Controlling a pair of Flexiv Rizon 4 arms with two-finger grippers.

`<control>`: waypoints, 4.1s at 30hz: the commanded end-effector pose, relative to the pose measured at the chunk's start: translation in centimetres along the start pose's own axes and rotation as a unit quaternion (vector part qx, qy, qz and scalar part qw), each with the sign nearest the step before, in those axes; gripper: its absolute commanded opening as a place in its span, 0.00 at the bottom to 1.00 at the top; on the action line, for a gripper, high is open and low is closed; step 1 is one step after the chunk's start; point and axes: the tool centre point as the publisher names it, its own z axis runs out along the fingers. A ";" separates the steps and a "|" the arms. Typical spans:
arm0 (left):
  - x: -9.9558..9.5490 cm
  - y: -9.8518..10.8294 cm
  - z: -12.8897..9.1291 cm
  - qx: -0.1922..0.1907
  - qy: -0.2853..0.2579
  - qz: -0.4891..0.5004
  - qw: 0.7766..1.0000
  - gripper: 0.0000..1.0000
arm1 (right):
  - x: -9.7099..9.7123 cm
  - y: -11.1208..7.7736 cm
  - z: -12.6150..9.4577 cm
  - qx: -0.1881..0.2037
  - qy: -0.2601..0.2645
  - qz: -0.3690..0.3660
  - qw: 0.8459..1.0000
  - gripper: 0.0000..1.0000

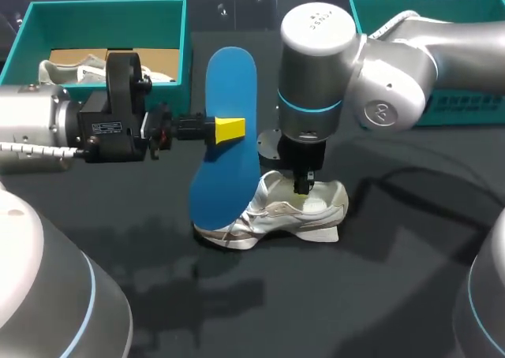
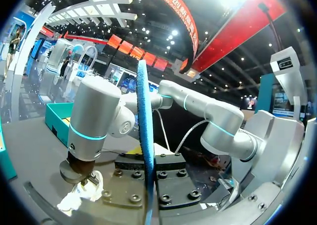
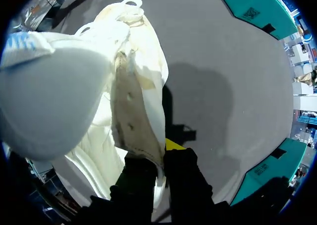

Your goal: Take the shoe out of the shoebox, open the shoe tongue, remove and reinsert the insole, then place the shoe into the shoebox

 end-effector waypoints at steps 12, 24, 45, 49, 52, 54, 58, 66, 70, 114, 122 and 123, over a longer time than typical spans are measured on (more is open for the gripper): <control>0.0 0.1 0.1 0.001 0.000 0.000 1.000 0.00 | 1.1 -1.2 -3.0 -0.005 0.005 0.105 0.994 0.00; 0.0 0.1 0.1 0.001 0.000 0.000 1.000 0.00 | 3.4 -1.1 -5.0 -0.061 -0.027 0.308 0.949 0.00; 0.0 0.1 0.1 0.001 0.000 0.000 1.000 0.00 | 4.7 0.1 -5.5 -0.118 -0.024 0.485 0.866 0.00; 0.0 0.1 0.1 0.001 0.000 0.000 1.000 0.00 | 5.2 0.9 -5.8 -0.113 -0.029 0.539 0.834 0.00; 0.0 0.1 0.1 0.001 0.000 0.000 1.000 0.00 | 5.5 1.4 -5.8 -0.110 -0.033 0.563 0.819 0.00; 0.0 0.1 0.1 0.001 0.000 0.000 1.000 0.00 | 5.6 1.7 -5.7 -0.111 -0.036 0.576 0.809 0.00; 0.0 0.1 0.1 0.001 0.000 0.000 1.000 0.00 | 5.9 2.0 -5.0 -0.117 -0.033 0.587 0.800 0.00; 0.0 0.1 0.1 0.001 0.000 0.000 1.000 0.00 | 5.6 2.5 -3.1 -0.118 -0.013 0.590 0.799 0.00; 0.0 0.1 0.1 0.001 0.000 0.000 1.000 0.00 | 5.4 2.5 -2.5 -0.118 -0.005 0.592 0.797 0.00; 0.0 0.1 0.1 0.001 0.000 0.000 1.000 0.00 | 5.0 -2.1 -6.6 -0.172 0.106 0.607 0.768 1.00; 0.0 0.1 0.1 0.001 0.000 0.000 1.000 0.00 | 5.0 -2.1 -6.6 -0.172 0.106 0.607 0.768 1.00; 0.0 0.1 0.1 0.001 0.000 0.000 1.000 0.00 | 5.0 -2.1 -6.6 -0.172 0.106 0.607 0.768 1.00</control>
